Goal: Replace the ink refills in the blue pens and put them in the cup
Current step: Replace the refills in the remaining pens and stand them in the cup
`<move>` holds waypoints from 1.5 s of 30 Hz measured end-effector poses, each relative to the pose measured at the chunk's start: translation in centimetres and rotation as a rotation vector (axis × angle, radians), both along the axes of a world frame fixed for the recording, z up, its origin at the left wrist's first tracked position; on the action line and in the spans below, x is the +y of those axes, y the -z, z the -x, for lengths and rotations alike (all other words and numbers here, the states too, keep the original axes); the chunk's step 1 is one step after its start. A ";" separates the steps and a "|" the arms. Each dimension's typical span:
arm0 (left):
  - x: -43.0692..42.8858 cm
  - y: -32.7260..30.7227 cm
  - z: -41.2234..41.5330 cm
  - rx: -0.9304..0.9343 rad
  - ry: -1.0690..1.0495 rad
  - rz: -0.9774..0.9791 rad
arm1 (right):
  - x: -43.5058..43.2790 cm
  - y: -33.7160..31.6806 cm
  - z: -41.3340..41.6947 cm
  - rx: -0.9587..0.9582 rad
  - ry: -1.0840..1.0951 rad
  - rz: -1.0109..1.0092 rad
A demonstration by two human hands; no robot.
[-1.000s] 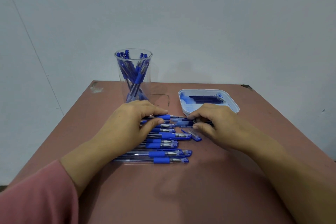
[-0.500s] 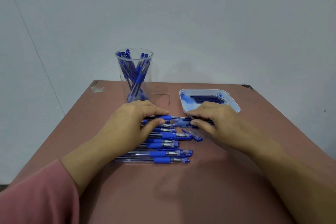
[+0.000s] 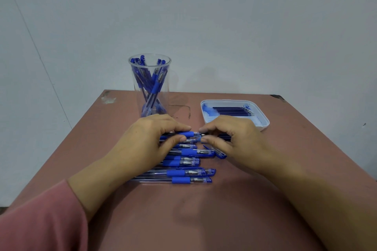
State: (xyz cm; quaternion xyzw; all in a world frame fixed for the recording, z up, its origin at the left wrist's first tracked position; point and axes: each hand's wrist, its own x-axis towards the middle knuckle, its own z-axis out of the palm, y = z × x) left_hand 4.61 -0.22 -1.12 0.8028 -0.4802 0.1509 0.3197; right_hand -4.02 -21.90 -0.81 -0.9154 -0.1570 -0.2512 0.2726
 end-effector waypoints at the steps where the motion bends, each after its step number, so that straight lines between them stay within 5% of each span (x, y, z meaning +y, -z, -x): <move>1: 0.0 0.0 0.0 -0.004 0.001 0.000 | 0.1 0.0 0.0 -0.001 -0.003 -0.003; 6: -0.1 0.0 0.2 0.006 -0.005 0.013 | 0.4 -0.1 0.2 0.075 -0.006 -0.140; 22: -0.1 0.0 0.2 -0.006 -0.016 0.022 | 0.2 0.1 -0.3 -0.046 0.008 0.122; 45: -0.2 0.2 0.0 -0.045 -0.016 0.020 | 0.3 0.0 0.0 -0.006 0.029 0.091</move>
